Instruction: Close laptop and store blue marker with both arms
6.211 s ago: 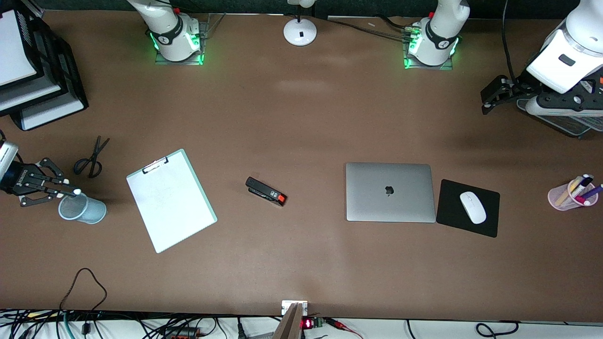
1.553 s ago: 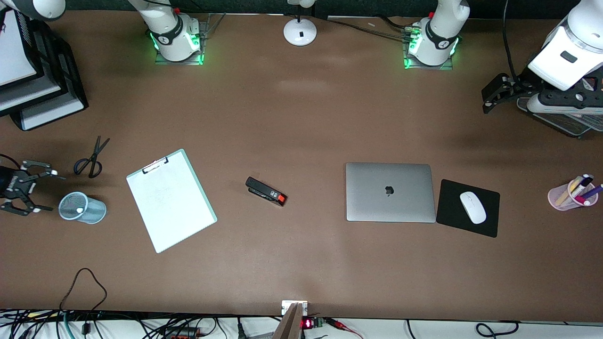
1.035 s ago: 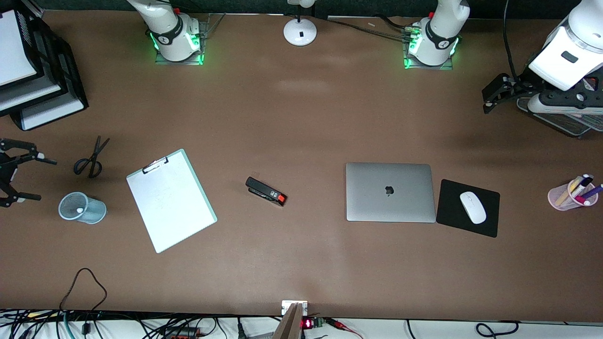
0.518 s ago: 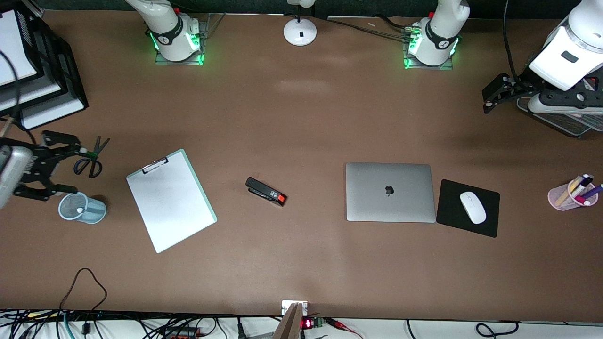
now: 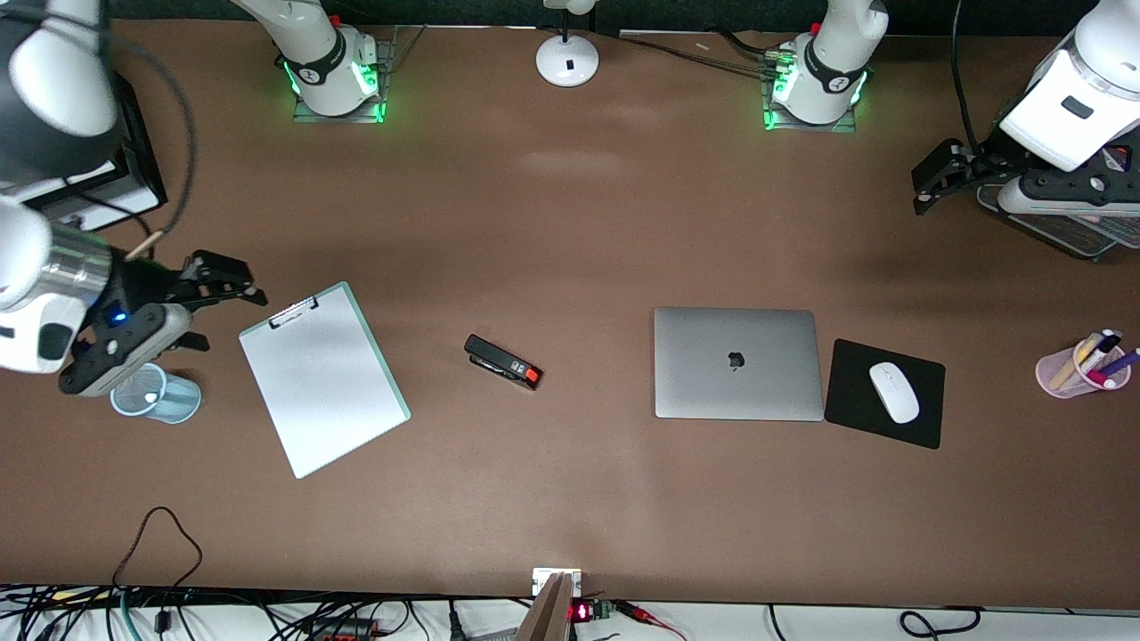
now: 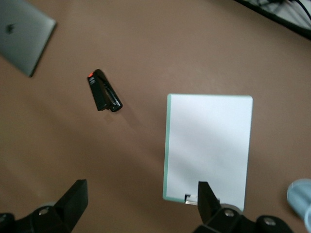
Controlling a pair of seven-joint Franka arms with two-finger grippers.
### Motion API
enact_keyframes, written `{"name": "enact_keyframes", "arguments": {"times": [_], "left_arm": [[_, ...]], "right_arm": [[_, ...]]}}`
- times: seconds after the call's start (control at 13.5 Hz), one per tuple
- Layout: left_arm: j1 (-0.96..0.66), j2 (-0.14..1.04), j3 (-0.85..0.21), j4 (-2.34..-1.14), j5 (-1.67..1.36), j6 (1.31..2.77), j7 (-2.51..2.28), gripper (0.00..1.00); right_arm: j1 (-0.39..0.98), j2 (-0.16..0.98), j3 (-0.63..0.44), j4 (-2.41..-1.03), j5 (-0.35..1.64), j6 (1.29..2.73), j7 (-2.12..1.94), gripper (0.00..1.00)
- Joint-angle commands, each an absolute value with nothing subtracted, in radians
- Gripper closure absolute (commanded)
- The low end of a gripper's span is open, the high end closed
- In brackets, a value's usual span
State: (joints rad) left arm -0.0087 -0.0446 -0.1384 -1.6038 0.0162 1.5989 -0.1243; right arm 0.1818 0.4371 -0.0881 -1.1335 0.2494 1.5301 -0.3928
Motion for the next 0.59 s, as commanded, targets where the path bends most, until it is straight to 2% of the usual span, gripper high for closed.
{"name": "enact_keyframes", "arguments": {"times": [0.0, 0.52], "left_arm": [[-0.003, -0.048, -0.137, -1.600, 0.002, 1.605, -0.100, 0.00], [0.000, -0.043, -0.137, -1.598, 0.002, 1.615, -0.100, 0.00]], "right_arm": [[0.175, 0.355, -0.094, -1.242, 0.204, 1.514, -0.228, 0.00], [0.071, 0.216, -0.101, -1.330, 0.012, 1.368, -0.067, 0.00]]}}
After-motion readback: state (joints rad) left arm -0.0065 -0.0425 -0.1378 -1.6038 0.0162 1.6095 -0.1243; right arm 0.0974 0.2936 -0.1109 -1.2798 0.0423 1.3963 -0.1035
